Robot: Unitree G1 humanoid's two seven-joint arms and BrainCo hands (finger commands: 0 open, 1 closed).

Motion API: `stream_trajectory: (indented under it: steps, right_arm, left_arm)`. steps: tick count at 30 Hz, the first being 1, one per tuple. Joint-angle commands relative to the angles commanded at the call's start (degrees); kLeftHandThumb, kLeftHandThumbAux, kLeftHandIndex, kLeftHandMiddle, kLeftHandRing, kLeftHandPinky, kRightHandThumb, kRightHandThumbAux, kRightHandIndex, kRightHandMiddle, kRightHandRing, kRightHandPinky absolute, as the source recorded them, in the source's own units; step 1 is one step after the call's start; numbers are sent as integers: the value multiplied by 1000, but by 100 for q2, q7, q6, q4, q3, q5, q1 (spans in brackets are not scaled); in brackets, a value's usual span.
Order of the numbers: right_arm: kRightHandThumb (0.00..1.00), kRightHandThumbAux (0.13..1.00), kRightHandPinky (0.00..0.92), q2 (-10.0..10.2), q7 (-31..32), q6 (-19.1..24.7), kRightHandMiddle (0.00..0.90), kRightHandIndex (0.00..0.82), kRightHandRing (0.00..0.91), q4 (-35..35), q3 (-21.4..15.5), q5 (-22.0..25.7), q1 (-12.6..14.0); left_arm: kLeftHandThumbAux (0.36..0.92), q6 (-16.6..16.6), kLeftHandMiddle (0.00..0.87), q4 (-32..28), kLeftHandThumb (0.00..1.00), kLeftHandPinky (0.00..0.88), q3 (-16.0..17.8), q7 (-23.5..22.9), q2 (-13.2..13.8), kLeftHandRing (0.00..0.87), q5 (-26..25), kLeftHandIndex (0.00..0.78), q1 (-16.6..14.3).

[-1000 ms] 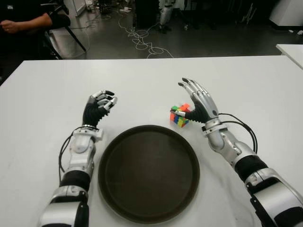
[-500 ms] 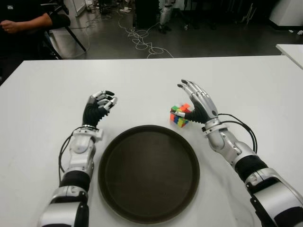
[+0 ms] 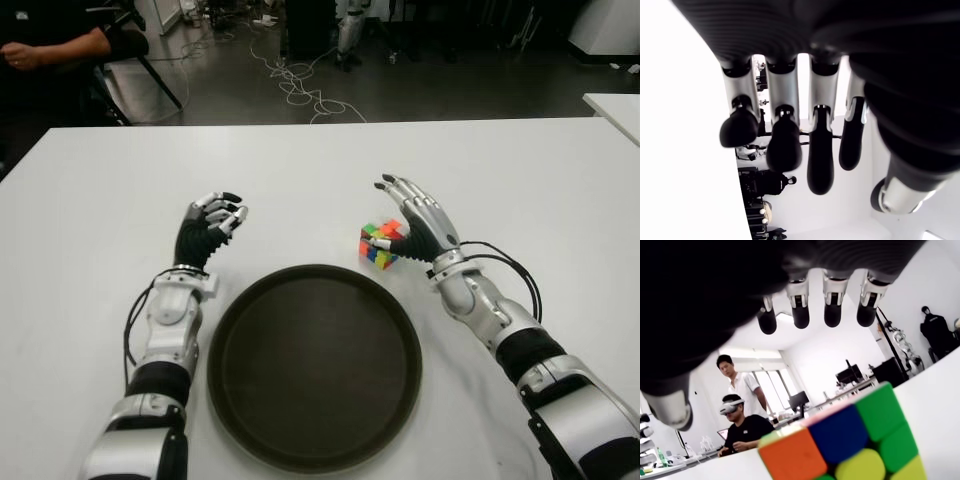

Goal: Pick up the Rubik's Cube and put it in the plate

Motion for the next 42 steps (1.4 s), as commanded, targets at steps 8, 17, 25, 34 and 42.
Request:
stream_trajectory:
  steps: [8, 17, 25, 34, 42]
  right_arm:
    - [111, 534, 102, 58, 333, 84, 2, 7, 34, 197, -36, 148, -63]
    - [47, 543, 113, 96, 514, 38, 36, 29, 67, 389, -46, 301, -133]
    - [34, 547, 122, 106, 549, -1, 49, 33, 80, 471, -26, 360, -161]
    - [19, 537, 126, 116, 612, 13, 38, 33, 69, 529, -14, 404, -172]
    - [18, 548, 168, 128, 626, 2, 63, 46, 110, 571, -21, 422, -181]
  left_arm:
    - [662, 8, 576, 9, 843, 765, 2, 10, -11, 731, -1, 414, -5]
    - [663, 43, 579, -61, 843, 777, -11, 3, -23, 743, -3, 413, 24]
    - [664, 67, 579, -130, 843, 769, -28, 2, -26, 740, 7, 412, 49]
    - [663, 117, 577, -228, 843, 766, -40, 28, -39, 737, 15, 413, 89]
    - [663, 113, 576, -228, 843, 774, -26, 1, -58, 737, -36, 412, 89]
